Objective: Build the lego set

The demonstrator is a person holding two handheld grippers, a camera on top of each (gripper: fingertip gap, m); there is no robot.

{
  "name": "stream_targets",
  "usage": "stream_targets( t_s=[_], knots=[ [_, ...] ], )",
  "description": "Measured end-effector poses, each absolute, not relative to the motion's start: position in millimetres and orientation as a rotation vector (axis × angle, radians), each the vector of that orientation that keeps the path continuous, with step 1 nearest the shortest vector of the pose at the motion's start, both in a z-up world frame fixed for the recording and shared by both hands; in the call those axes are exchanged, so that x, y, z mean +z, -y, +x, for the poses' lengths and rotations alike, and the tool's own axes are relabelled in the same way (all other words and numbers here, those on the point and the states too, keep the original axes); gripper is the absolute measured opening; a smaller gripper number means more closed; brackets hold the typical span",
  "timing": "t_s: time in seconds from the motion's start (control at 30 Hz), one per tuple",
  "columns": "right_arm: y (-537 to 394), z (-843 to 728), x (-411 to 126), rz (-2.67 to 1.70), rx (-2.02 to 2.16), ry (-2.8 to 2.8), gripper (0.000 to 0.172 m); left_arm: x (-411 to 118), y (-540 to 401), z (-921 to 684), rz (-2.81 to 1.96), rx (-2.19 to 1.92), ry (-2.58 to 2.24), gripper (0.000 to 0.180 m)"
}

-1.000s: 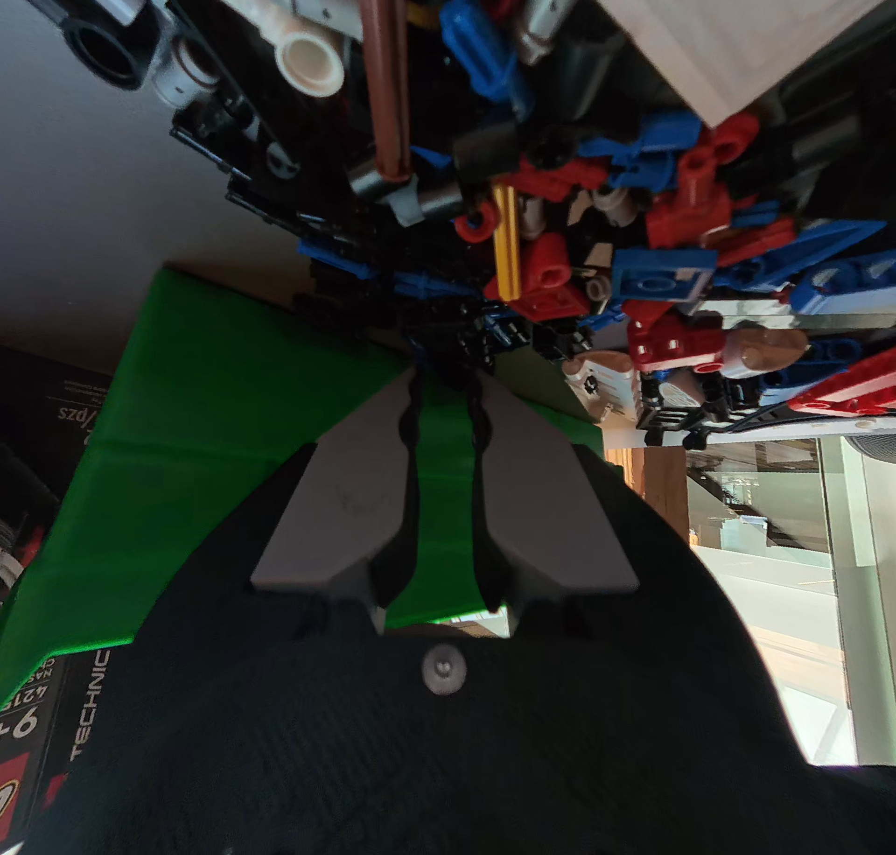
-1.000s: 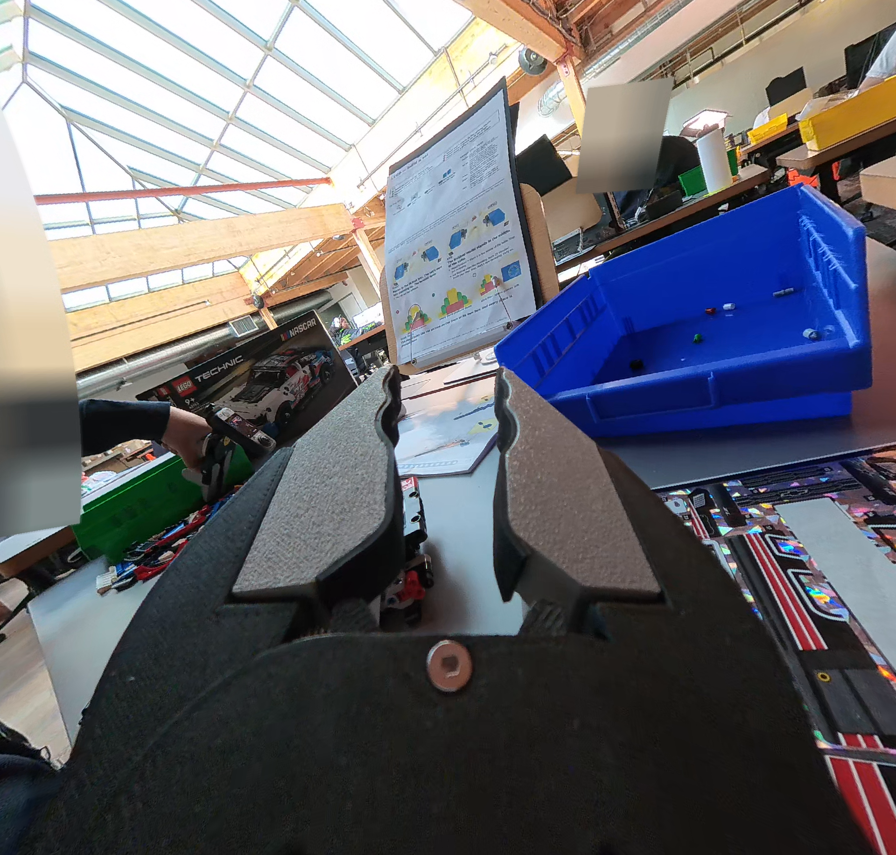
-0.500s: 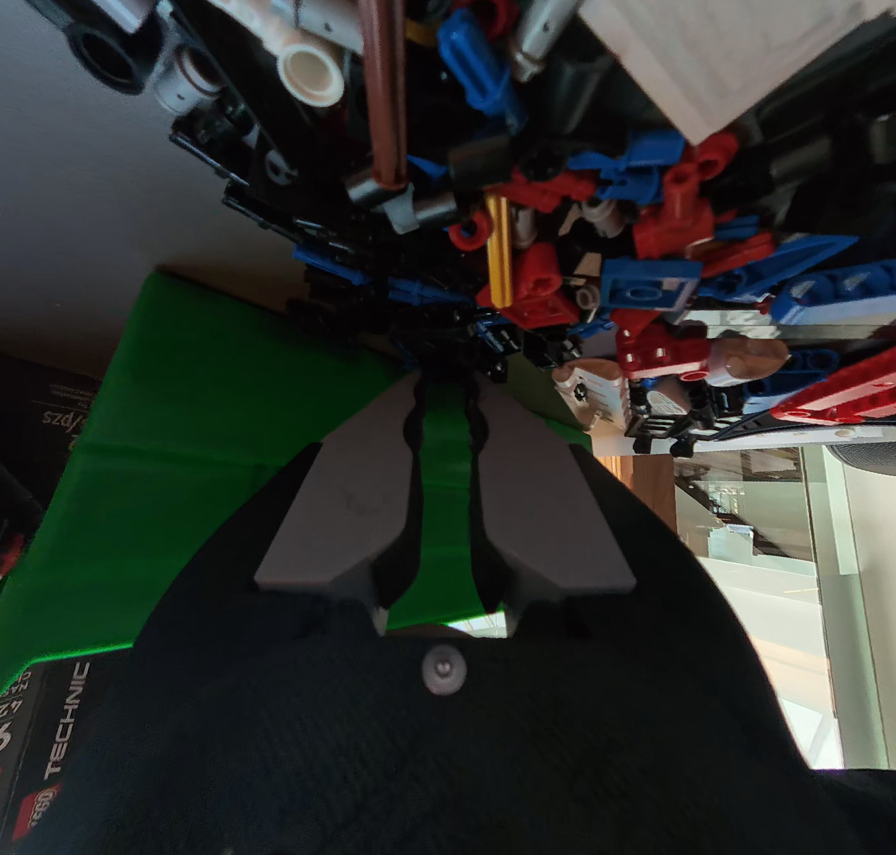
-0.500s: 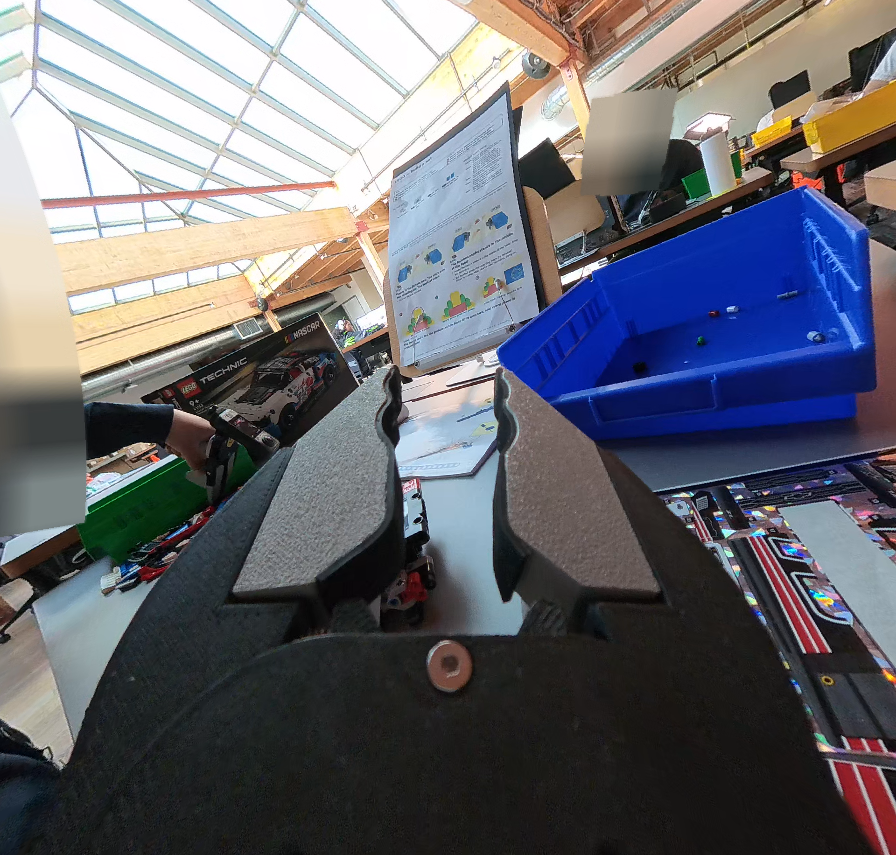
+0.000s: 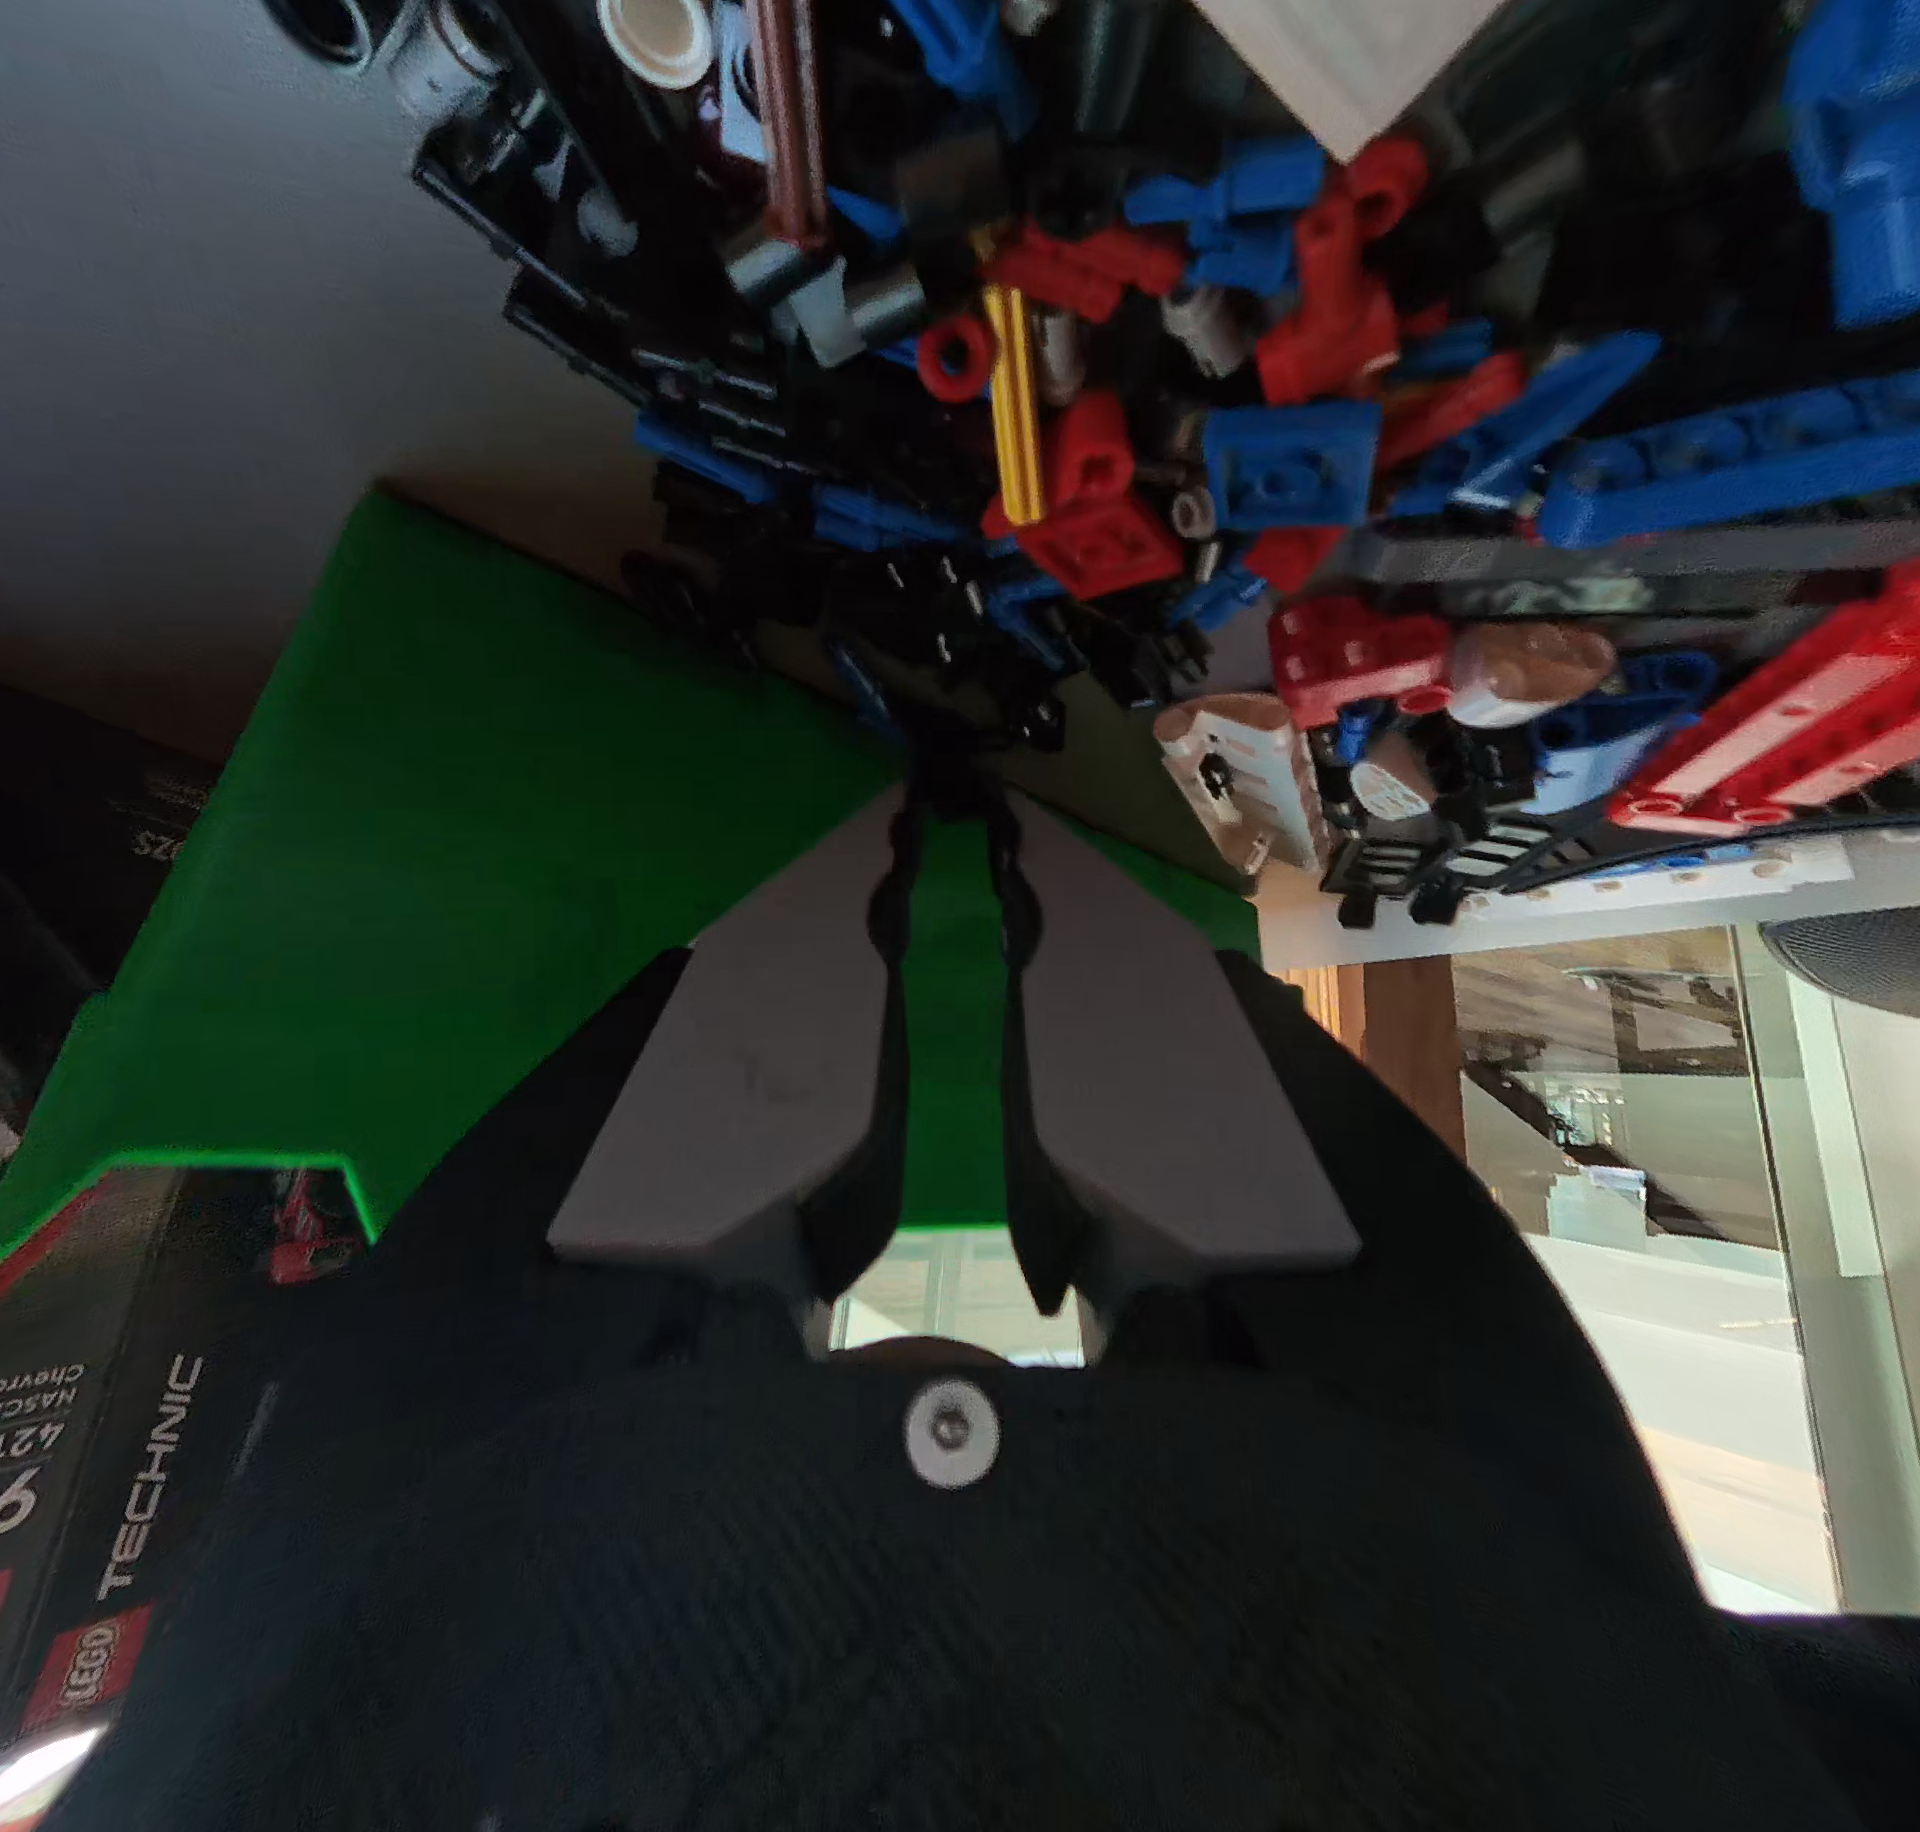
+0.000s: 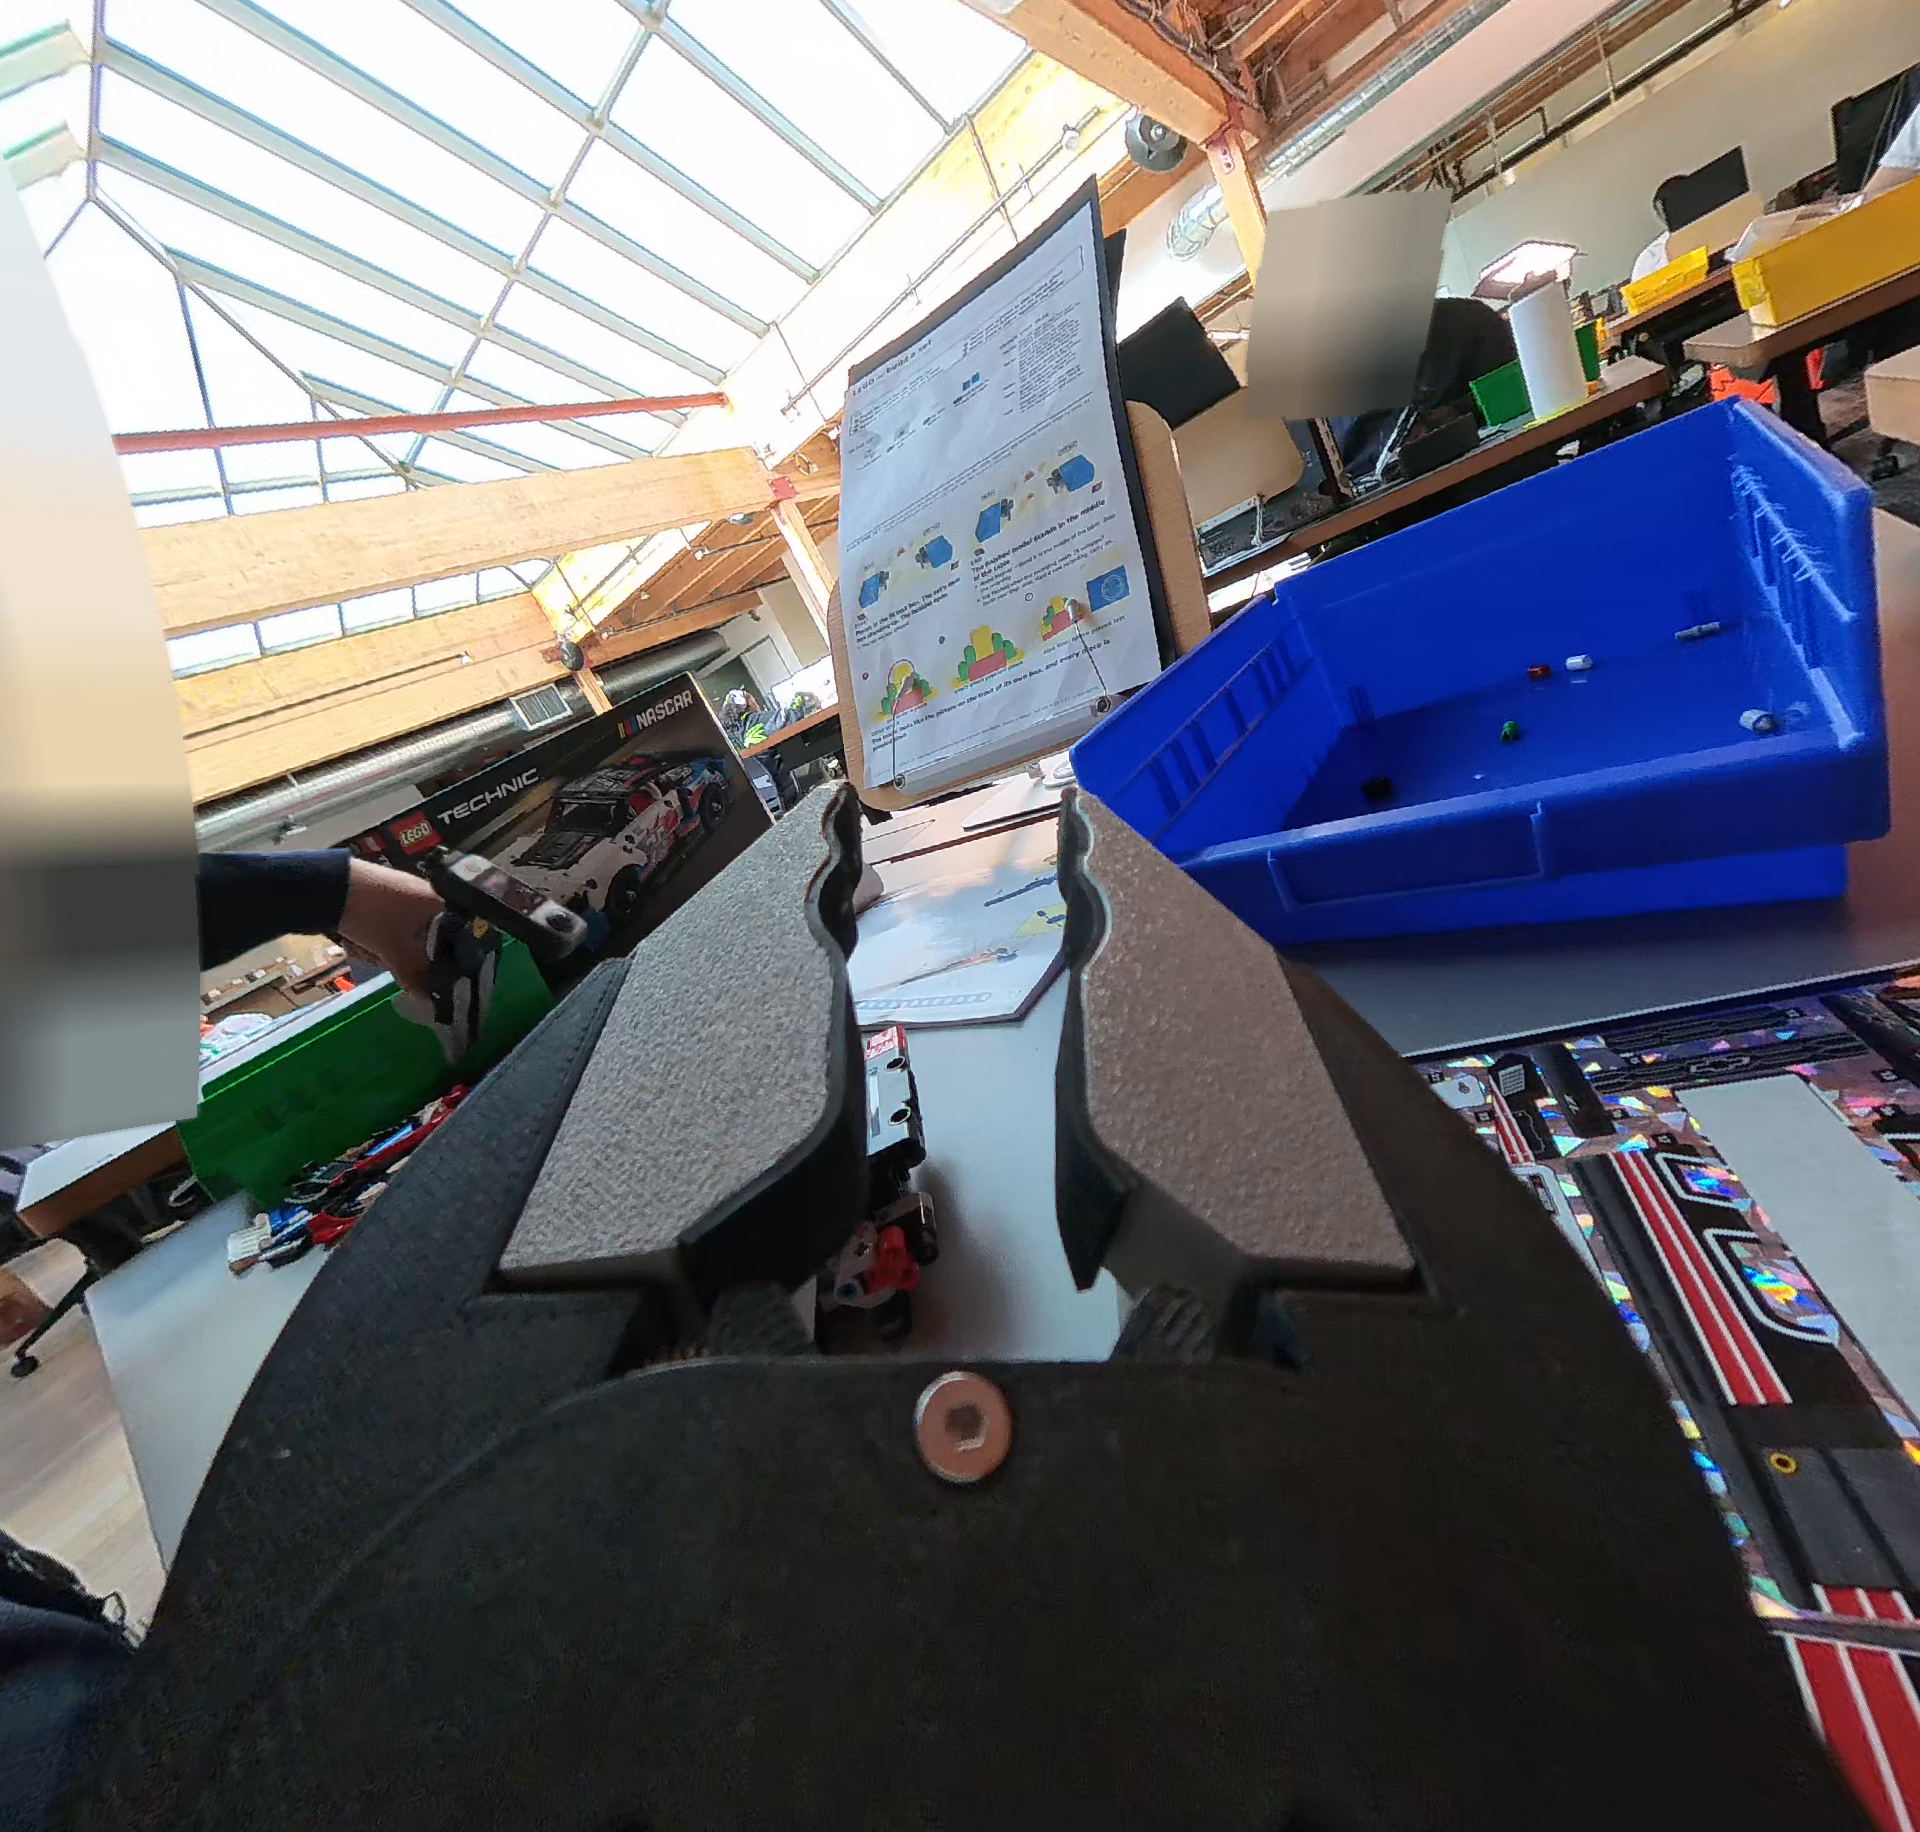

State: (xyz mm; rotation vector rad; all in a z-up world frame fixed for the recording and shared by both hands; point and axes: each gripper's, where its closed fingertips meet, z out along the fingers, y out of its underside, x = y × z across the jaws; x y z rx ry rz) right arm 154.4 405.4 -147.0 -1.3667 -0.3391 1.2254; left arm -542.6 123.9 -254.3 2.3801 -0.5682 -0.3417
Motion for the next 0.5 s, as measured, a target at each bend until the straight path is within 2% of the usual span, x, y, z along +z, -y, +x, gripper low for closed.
stream_targets(
  t_s=[0.03, 0.2, 0.33, 0.5],
  knots=[
    [-405, 154, -147, -1.366, 1.227, 0.338, 0.035, -250, -125, -540, 2.401, -0.333, 0.575, 0.01],
    [-404, 155, -145, -1.352, 1.238, 0.338, 0.035, -237, -144, -480, 2.7, 0.032, 0.577, 0.01],
    [-403, 154, -144, -1.345, 1.245, 0.345, 0.035, -220, -157, -399, 2.888, 0.39, 0.887, 0.01],
    [-400, 151, -142, -1.336, 1.247, 0.367, 0.035, -218, -163, -321, 3.053, 0.53, 1.181, 0.01]
  ],
)
